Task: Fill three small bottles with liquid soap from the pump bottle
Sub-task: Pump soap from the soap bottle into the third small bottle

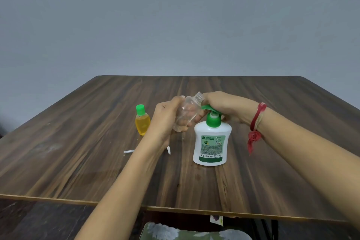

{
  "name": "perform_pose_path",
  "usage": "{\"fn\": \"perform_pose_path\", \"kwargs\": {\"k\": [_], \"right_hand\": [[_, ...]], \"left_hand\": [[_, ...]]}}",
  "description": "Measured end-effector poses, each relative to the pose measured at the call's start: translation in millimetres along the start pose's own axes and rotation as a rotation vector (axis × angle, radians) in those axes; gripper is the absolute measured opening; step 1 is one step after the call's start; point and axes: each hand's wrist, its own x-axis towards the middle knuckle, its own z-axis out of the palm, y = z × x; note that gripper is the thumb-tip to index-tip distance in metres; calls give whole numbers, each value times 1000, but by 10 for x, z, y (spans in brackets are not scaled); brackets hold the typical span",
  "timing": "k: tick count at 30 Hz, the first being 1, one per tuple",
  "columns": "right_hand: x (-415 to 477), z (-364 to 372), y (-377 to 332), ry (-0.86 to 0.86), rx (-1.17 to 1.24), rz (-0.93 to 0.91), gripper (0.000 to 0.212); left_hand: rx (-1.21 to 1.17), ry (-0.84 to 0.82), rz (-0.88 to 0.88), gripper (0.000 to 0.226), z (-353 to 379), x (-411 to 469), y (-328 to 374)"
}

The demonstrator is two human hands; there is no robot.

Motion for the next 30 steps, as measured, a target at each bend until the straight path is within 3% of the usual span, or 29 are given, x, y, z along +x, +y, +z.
{"fn": "perform_pose_path", "kwargs": {"k": [7, 21, 30], "right_hand": [[-28, -57, -53, -68, 73, 10, 27], [-29, -65, -69, -88, 100, 14, 27], [-24, -42, -78, -16, -95, -22, 30]], "left_hand": [[-46, -31, -114, 22, 2, -57, -157], [-25, -62, -77, 24, -81, -46, -91], [38, -91, -68, 25, -36, -5, -71]]}}
